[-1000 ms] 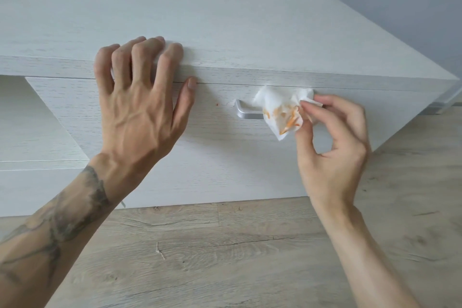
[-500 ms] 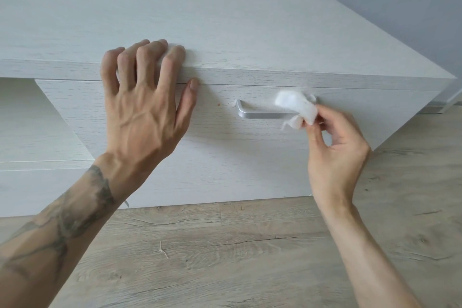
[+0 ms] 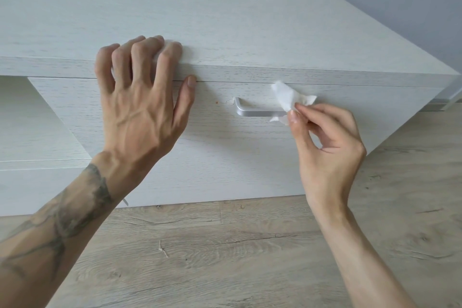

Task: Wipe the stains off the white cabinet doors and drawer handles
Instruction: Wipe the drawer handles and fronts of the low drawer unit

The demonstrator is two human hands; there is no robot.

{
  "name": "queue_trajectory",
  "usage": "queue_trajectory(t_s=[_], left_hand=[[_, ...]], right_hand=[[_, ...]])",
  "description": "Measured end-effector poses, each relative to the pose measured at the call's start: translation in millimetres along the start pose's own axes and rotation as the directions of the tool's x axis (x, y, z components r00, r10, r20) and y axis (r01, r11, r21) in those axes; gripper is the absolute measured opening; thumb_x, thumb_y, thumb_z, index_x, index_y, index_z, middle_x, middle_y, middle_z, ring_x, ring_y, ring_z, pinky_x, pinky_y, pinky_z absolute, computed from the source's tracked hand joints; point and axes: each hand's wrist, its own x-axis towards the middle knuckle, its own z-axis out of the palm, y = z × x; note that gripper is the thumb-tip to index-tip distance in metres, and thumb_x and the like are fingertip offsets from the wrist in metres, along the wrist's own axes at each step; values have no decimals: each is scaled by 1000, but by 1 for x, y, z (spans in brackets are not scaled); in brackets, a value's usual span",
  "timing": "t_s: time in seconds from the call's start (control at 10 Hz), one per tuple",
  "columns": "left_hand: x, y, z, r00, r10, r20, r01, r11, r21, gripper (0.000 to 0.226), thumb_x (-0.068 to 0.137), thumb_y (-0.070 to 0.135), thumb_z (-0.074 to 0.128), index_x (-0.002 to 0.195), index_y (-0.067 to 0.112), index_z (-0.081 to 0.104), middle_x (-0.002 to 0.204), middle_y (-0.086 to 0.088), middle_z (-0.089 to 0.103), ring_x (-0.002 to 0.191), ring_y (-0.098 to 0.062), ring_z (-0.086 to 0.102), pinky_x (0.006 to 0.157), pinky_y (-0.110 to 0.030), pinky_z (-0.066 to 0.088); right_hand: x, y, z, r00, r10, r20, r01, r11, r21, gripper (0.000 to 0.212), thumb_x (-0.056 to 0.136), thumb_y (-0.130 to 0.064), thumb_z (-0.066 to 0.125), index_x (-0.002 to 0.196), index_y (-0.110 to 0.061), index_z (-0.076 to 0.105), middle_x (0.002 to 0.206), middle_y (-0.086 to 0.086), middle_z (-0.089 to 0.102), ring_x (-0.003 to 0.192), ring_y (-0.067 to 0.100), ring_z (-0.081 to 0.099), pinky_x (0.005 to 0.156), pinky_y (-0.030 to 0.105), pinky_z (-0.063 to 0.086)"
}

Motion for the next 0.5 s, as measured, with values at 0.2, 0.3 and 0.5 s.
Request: queue_trajectory(t_s=[0.2, 0.3, 0.5], left_hand=[[0, -1, -1, 1000, 2, 4, -2, 1000, -6, 48, 112, 45, 37, 143, 10, 51, 143, -16, 51, 131, -38, 44, 117, -52, 24], [0, -1, -1, 1000, -3, 8, 3, 1000, -9, 48, 112, 45, 37, 142, 10, 51, 142, -16, 51, 131, -38, 44, 117, -52, 24], [0, -1, -1, 1000, 1, 8, -1, 1000, -14, 48, 112, 45, 37, 142, 10, 51, 142, -16, 51, 131, -38, 44, 116, -52, 24]], right_hand=[[7, 7, -4, 1000, 4, 22, -4, 1000, -31, 16, 98, -15, 77, 113, -11, 78, 115, 3, 69, 106, 15, 73, 94, 35, 60], [3, 8, -3, 1000, -11, -6, 11, 999, -38, 14, 99, -11, 76, 113, -9, 78, 110, 2, 72, 104, 19, 74, 93, 38, 61], [11, 10, -10, 998, 12, 54, -13, 1000, 20, 15, 98, -6, 75, 108, -17, 76, 107, -5, 69, 104, 23, 74, 95, 40, 60]])
